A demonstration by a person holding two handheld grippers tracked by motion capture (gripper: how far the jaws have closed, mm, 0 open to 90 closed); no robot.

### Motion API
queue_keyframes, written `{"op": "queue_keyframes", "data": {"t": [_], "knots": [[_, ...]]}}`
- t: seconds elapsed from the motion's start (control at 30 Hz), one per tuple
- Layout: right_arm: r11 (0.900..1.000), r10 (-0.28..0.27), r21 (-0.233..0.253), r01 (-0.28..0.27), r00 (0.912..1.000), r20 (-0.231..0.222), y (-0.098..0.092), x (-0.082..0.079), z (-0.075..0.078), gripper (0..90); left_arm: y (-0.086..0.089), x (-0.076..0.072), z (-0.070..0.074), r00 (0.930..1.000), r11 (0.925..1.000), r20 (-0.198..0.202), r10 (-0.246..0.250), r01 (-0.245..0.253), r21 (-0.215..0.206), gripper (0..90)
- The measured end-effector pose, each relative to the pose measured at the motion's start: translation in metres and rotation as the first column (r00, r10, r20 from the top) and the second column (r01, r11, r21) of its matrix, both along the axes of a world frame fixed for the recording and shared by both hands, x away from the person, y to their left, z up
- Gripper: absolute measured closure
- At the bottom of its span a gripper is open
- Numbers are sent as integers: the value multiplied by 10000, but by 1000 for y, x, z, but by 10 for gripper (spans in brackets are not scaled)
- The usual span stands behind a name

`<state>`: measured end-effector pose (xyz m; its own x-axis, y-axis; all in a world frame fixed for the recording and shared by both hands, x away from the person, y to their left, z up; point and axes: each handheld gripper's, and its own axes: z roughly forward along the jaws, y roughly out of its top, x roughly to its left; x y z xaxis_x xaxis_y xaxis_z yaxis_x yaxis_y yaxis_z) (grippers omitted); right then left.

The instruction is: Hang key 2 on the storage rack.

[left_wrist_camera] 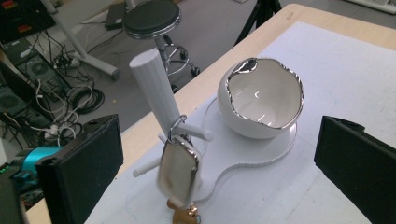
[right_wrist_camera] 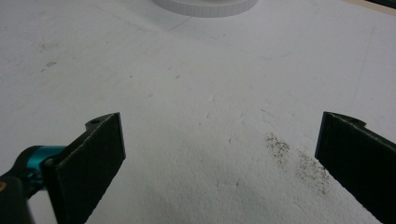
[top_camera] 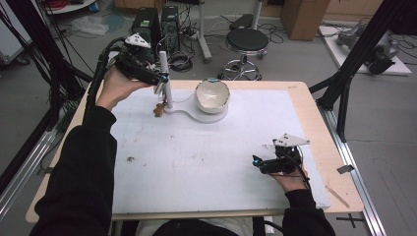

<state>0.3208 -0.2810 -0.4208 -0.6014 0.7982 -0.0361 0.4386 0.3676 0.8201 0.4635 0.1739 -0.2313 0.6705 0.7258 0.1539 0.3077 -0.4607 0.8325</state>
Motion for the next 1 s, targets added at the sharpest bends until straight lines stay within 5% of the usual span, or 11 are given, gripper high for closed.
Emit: {"op": "queue_keyframes", "data": {"t": [0.73, 1.0], "knots": [[10000, 22, -50, -22, 10000, 2, 2, 0, 0, 6, 36, -32, -28, 9998, 9990, -158, -90, 83, -429, 21], [9999, 26, -113, -27, 10000, -27, 3, -1, -1, 6, 42, -45, -46, 9990, 9995, -342, -299, 297, -77, 22]]}}
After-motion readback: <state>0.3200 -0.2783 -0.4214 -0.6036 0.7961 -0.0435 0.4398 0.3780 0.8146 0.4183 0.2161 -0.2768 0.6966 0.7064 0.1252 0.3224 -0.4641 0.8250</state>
